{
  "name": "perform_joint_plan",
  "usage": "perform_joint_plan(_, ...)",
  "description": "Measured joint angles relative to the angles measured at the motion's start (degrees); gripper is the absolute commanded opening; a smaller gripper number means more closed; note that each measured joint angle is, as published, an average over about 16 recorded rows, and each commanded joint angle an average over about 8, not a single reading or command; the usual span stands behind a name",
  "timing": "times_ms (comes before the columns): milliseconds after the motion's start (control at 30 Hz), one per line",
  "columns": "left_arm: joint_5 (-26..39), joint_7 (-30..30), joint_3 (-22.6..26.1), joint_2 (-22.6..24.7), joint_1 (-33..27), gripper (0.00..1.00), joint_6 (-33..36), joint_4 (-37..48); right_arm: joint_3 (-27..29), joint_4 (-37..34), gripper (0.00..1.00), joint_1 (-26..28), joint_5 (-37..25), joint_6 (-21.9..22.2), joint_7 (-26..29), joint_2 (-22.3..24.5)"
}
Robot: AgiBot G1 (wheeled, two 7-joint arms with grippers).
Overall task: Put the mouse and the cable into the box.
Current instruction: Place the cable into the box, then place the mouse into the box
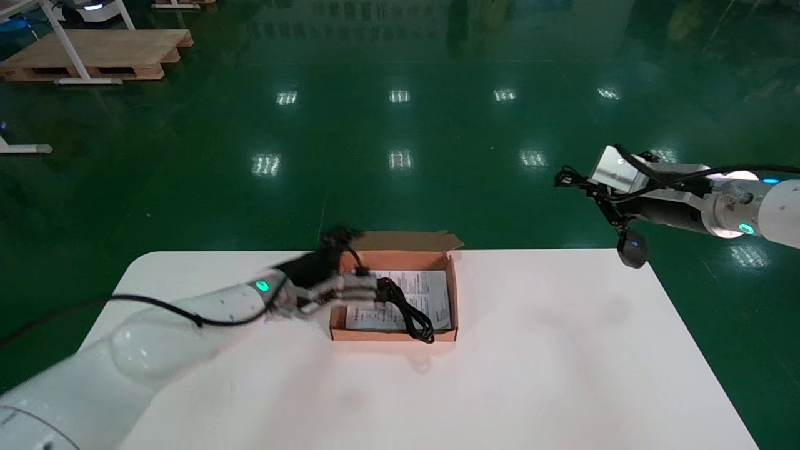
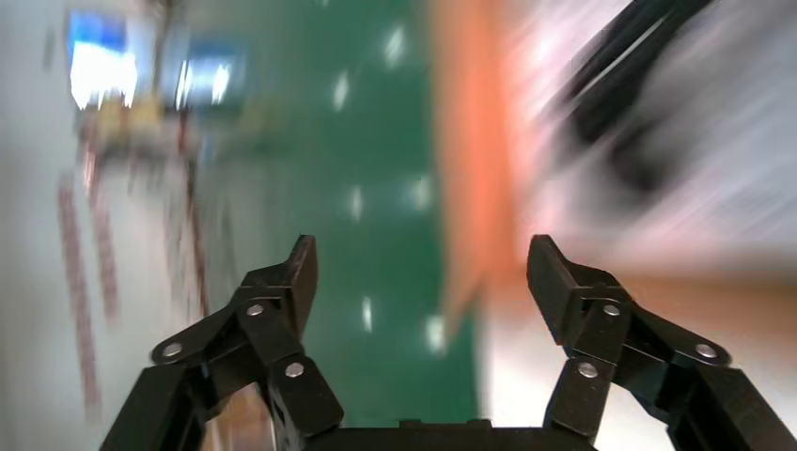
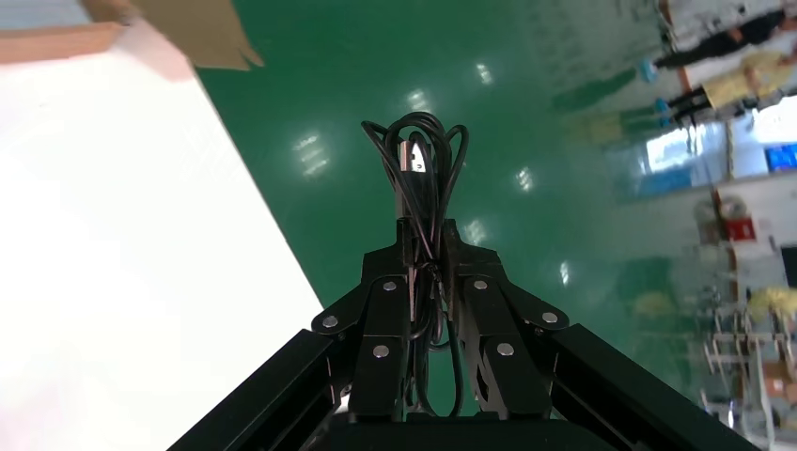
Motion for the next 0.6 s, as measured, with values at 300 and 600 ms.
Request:
perform_joint_plan(300,0.53,-7.08,-0.59,-1.64,-7.95,1.0,-3.32,11.94,-0.72,0.91,0.0,-0.47,1.73,-1.23,-4.74,-4.99)
perform_joint_plan(600,1.74,-9.04,0.05,-1.45,-10.66,1.0,-3.89,16.5,-0.76,-2.08,0.0,0.94,6.34,-2.76,-14.27,-14.27)
